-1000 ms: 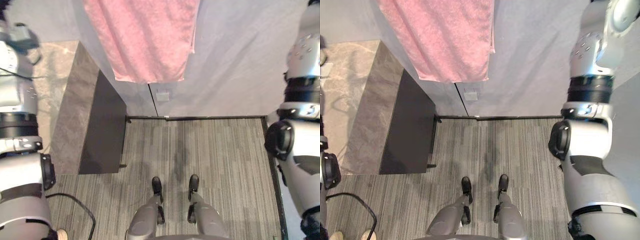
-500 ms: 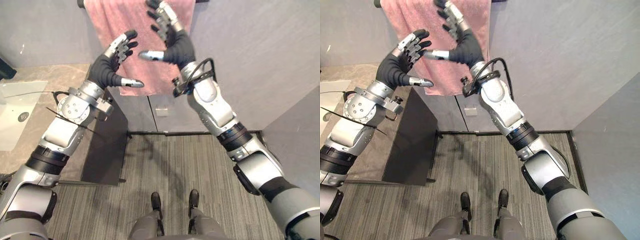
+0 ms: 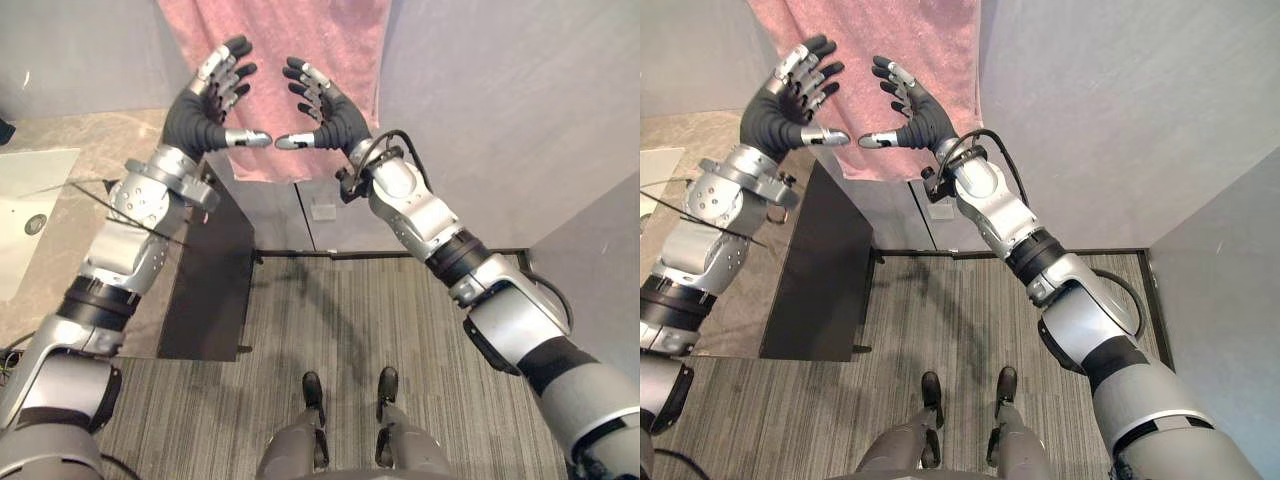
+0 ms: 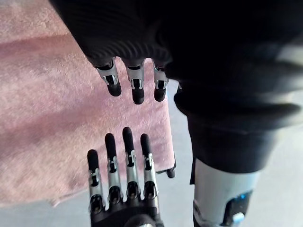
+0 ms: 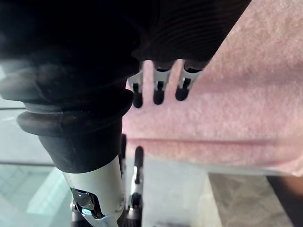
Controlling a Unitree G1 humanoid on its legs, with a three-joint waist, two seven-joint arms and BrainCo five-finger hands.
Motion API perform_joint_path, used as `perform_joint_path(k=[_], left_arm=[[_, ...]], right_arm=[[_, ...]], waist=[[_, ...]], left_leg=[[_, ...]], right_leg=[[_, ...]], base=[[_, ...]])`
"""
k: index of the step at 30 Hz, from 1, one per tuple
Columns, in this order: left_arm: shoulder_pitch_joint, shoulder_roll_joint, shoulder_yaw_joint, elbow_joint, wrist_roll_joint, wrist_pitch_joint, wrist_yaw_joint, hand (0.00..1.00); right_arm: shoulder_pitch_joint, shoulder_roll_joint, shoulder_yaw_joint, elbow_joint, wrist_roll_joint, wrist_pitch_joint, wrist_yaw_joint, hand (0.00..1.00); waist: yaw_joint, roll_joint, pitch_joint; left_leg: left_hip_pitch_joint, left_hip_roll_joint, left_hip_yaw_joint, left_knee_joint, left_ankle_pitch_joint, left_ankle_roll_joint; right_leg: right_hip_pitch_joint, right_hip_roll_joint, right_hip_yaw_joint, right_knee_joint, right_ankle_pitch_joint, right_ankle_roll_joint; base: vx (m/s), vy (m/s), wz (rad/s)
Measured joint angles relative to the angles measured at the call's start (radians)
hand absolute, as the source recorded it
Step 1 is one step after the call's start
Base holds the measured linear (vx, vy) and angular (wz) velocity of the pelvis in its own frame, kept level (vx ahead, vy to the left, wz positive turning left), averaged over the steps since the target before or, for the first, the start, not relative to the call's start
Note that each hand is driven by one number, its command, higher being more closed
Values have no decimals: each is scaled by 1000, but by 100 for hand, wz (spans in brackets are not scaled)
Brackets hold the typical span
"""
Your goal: Organize washtable
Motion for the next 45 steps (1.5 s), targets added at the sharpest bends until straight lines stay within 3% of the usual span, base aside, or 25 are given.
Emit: perform_joint_path(k=[8, 14, 19, 22, 26, 31, 33, 37, 45], left_arm=[[-137, -32, 10, 146, -20, -6, 19, 0], [-275, -101, 10, 243, -60, -7, 20, 0], [-310, -106, 10, 269, -60, -7, 40, 0], [-309, -114, 28, 304, -61, -7, 42, 0], [-292, -111, 140, 328, -82, -9, 62, 0], [-129, -64, 244, 319, -98, -10, 58, 0], [-12, -50, 317, 295, -102, -7, 56, 0], [140, -23, 397, 253, -132, -7, 31, 0], [408, -42, 436, 100, -103, 9, -24, 0]], right_arm=[[-92, -1, -92, 78, 18, 2, -25, 0], [-141, -4, -164, 125, 34, 1, -46, 0], [-181, -19, -228, 138, 71, 1, -72, 0], [-201, -64, -314, 160, 115, -2, -83, 0], [-203, -156, -383, 164, 178, -6, -89, 0], [-187, -268, -453, 155, 197, -7, -89, 0], [-121, -348, -463, 108, 198, -11, -88, 0], [55, -415, -542, 12, 207, -24, -85, 0], [570, -362, -697, -267, 210, -31, -41, 0]], waist=[[-1, 9, 86], [-7, 23, 149], [-28, 30, 195], [-28, 40, 209], [-29, 42, 221], [-37, 42, 221], [-40, 42, 220], [-40, 42, 220], [-67, 40, 215]], left_leg=[[-52, -1, -8, 0, 14, -5], [-95, -2, -28, 4, 30, 1], [-121, -9, -34, 6, 34, 6], [-126, -16, -34, 7, 35, 7], [-126, -18, -31, 7, 35, 7], [-116, -17, -27, 6, 34, 7], [-98, -16, -25, 6, 32, 5], [-68, -12, -14, 0, 27, 0], [-13, -10, -6, 0, 21, 2]], right_leg=[[-47, -1, -17, 0, 11, -6], [-82, -2, -34, 0, 17, -7], [-104, -9, -41, 1, 22, -2], [-108, -15, -41, 1, 24, -1], [-108, -16, -35, 1, 24, -1], [-103, -15, -22, 1, 24, 0], [-87, -14, -18, 1, 23, 0], [-63, -10, -4, 1, 20, 0], [-8, -10, 2, 0, 4, 18]], base=[[-42, -3, 4], [-41, -9, 7], [-29, 21, 5], [-15, 46, 3], [-14, 42, 0], [-12, 14, -5], [-18, 8, -5], [-49, -9, -8], [-59, -29, -2]])
